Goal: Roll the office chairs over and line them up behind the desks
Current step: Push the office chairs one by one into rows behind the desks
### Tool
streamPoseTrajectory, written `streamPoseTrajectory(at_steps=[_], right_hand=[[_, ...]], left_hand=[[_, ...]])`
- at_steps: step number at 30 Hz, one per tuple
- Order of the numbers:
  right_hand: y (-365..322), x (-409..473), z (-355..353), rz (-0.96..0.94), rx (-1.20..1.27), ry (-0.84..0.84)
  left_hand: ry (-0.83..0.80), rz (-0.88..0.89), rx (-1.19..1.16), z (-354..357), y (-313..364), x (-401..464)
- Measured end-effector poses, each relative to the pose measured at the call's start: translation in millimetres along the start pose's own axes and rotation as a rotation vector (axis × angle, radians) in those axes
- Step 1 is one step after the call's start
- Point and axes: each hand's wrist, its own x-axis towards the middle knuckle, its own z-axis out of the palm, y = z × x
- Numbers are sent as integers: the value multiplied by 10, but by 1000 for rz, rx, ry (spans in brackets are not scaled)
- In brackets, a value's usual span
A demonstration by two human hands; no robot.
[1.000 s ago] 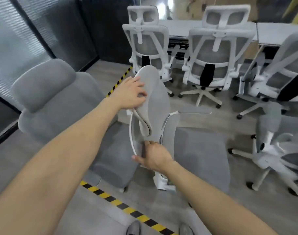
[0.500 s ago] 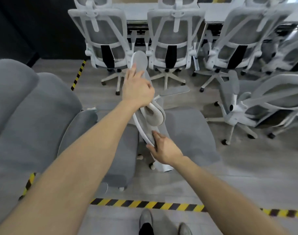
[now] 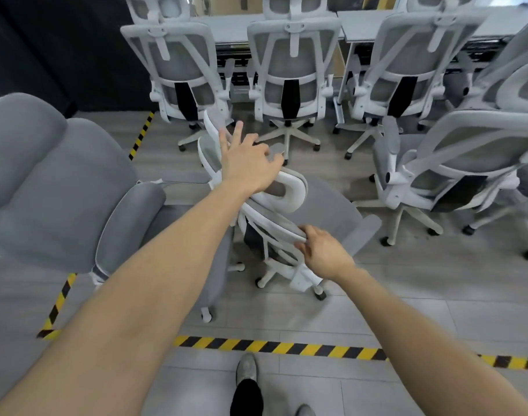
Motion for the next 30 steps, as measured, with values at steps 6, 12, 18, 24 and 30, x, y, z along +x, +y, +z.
streamPoseTrajectory(at_steps=[6, 12, 18, 24, 30], right_hand=[[350, -257, -132, -2, -282, 213], [397, -175, -19, 107, -278, 344], [523, 211, -97, -14, -269, 515], [601, 866, -383, -61, -257, 538], [883, 1550, -560, -38, -262, 501]], left_hand=[[-170, 286, 11, -210, 13, -161], [-110, 308, 82, -230, -245, -22], [105, 268, 6, -50, -333, 271], [211, 257, -14, -51, -378, 908], [254, 247, 42, 76, -215, 1537]])
